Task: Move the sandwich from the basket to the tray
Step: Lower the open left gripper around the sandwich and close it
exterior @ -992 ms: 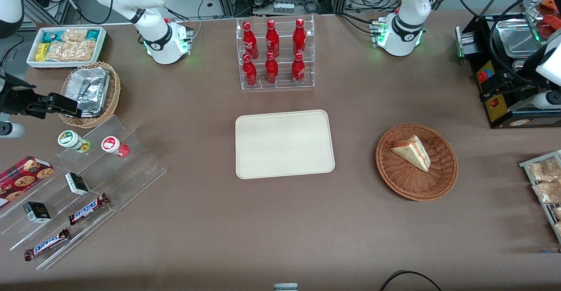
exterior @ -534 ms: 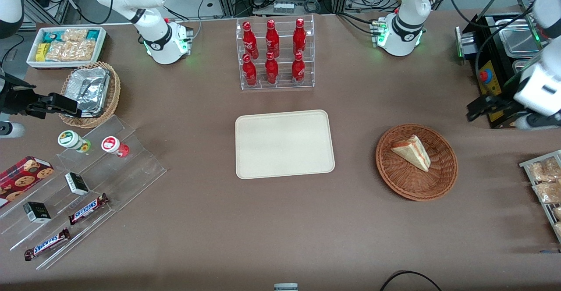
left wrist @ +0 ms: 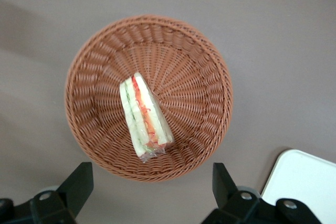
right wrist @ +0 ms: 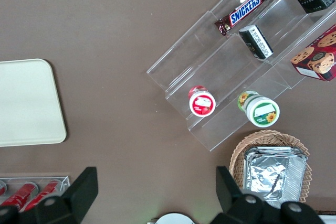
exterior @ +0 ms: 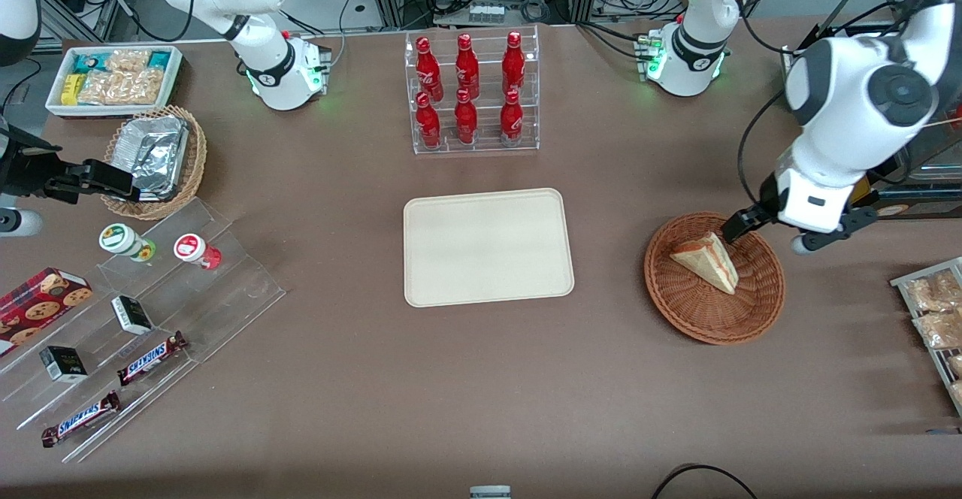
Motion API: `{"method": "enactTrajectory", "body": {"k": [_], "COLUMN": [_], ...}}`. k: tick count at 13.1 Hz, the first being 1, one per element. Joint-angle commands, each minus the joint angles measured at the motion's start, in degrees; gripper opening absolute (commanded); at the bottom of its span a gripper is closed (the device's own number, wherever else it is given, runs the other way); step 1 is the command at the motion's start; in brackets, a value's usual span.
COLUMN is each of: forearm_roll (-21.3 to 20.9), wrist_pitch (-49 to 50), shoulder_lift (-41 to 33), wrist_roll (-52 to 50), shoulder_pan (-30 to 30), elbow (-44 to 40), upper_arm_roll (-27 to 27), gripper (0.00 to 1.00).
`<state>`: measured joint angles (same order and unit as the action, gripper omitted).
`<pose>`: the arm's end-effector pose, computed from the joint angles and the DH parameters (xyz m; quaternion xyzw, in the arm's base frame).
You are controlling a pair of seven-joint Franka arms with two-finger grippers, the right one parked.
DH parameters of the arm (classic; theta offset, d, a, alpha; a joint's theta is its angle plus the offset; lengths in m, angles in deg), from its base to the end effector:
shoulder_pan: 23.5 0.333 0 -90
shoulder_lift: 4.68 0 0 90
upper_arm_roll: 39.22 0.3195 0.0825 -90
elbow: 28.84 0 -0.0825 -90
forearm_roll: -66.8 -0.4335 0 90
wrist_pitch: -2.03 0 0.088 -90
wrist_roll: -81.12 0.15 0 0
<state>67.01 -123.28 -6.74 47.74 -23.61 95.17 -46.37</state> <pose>0.5744 -0.0735 0.3511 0.9735 0.2268 0.0276 0.0095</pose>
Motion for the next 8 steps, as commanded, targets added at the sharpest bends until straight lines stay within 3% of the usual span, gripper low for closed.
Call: {"method": "enactTrajectory", "body": {"k": [1, 8], "forearm_roll": [-0.3, -0.3], "wrist_pitch": [-3.4, -17.8], "shoulder_lift": [-1.6, 4.6], "wrist_roll": [-3.5, -9.6], "shoulder_pan": [-0.2, 0.0], "elbow": [4.2, 11.4], "upper_arm_roll": [0.2, 0.2], "gripper": [1.00, 1.00]}}
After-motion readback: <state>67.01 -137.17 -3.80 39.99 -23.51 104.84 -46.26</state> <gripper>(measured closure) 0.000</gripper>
